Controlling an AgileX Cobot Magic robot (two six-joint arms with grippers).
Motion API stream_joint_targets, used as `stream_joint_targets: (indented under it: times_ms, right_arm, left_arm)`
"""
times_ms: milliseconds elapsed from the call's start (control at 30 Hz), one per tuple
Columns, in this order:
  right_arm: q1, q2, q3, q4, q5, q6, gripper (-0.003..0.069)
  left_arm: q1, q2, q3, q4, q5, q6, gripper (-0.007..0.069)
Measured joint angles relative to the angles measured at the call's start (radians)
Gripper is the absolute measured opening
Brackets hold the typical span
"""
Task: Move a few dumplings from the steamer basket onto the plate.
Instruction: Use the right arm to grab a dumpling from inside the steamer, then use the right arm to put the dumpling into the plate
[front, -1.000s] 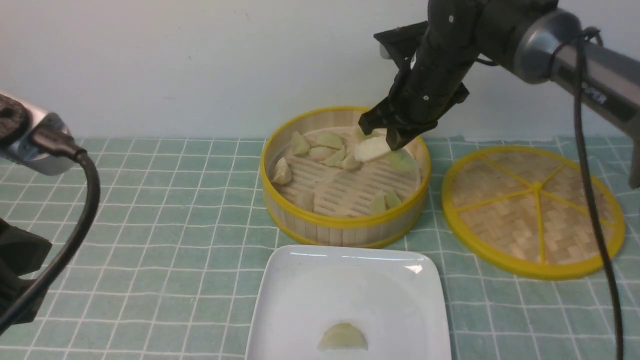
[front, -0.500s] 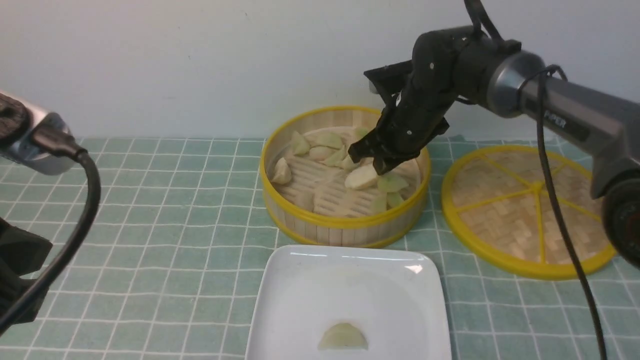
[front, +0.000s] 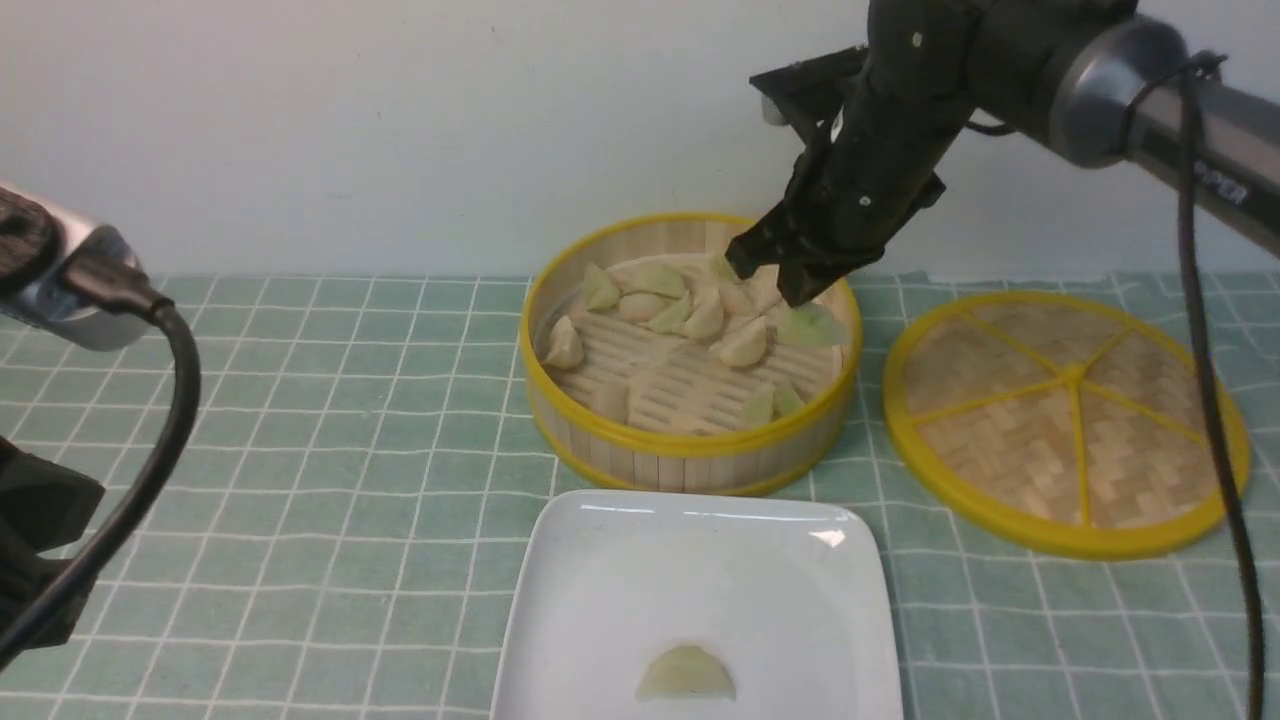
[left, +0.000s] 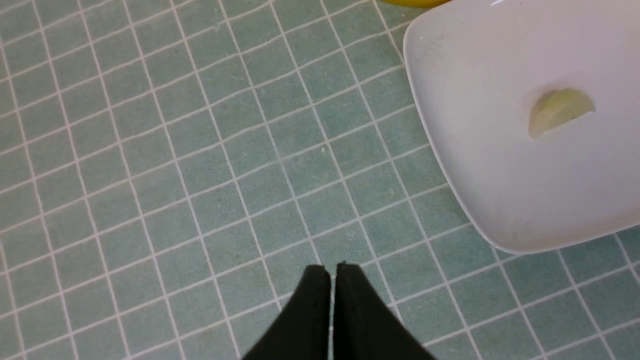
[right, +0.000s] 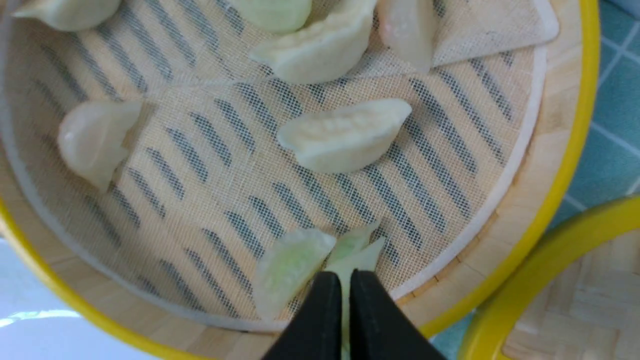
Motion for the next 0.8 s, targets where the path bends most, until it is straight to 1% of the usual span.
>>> stream_joint_targets:
  times_ms: [67, 100, 133, 200, 233, 300, 367, 400, 467, 533, 567, 600, 700, 800]
  right_arm:
    - [0.0, -0.032, 0.005, 0.01, 0.0, 0.0, 0.0001]
    - [0.001, -0.1, 0.04, 0.049, 0.0, 0.0, 0.0001]
    - [0.001, -0.1, 0.04, 0.052, 0.0, -0.001, 0.0001]
    - [0.027, -0.203, 0.146, 0.084, -0.001, -0.009, 0.0001]
    - [0.03, -0.217, 0.156, 0.086, -0.001, -0.01, 0.0001]
    - [0.064, -0.269, 0.259, 0.096, -0.001, -0.012, 0.0001]
    - [0.127, -0.337, 0.428, 0.105, -0.007, -0.016, 0.0001]
    - [0.127, -0.337, 0.441, 0.105, -0.007, -0.016, 0.0001]
    - [0.169, -0.361, 0.58, 0.111, -0.065, -0.014, 0.0001]
    - [0.182, -0.363, 0.675, 0.121, -0.127, 0.002, 0.0001]
    - [0.182, -0.363, 0.682, 0.121, -0.133, 0.002, 0.0001]
    - [0.182, -0.354, 0.731, 0.123, -0.185, 0.009, 0.0001]
    - [0.182, -0.319, 0.777, 0.121, -0.282, 0.057, 0.0003]
    - [0.182, -0.273, 0.784, 0.135, -0.337, 0.093, 0.0025]
  left_arm:
    - [0.0, 0.0, 0.0, 0.0, 0.0, 0.0, -0.0006]
    - [0.0, 0.0, 0.0, 0.0, 0.0, 0.0, -0.0006]
    - [0.0, 0.0, 0.0, 0.0, 0.0, 0.0, -0.0006]
    - [0.0, 0.0, 0.0, 0.001, 0.0, 0.0, -0.0006]
    - [0.0, 0.0, 0.0, 0.001, 0.0, 0.0, -0.0006]
    - [0.0, 0.0, 0.0, 0.0, 0.0, 0.0, -0.0006]
    - [0.0, 0.0, 0.0, 0.0, 0.0, 0.0, -0.0006]
    - [0.0, 0.0, 0.0, 0.0, 0.0, 0.0, -0.0006]
    - [0.0, 0.0, 0.0, 0.0, 0.0, 0.0, -0.0006]
    - [0.0, 0.0, 0.0, 0.0, 0.0, 0.0, -0.0006]
    - [0.0, 0.0, 0.0, 0.0, 0.0, 0.0, -0.0006]
    - [0.0, 0.0, 0.0, 0.0, 0.0, 0.0, -0.0006]
    - [0.0, 0.0, 0.0, 0.0, -0.001, 0.001, -0.0006]
    - [0.0, 0.0, 0.0, 0.0, -0.001, 0.003, -0.0006]
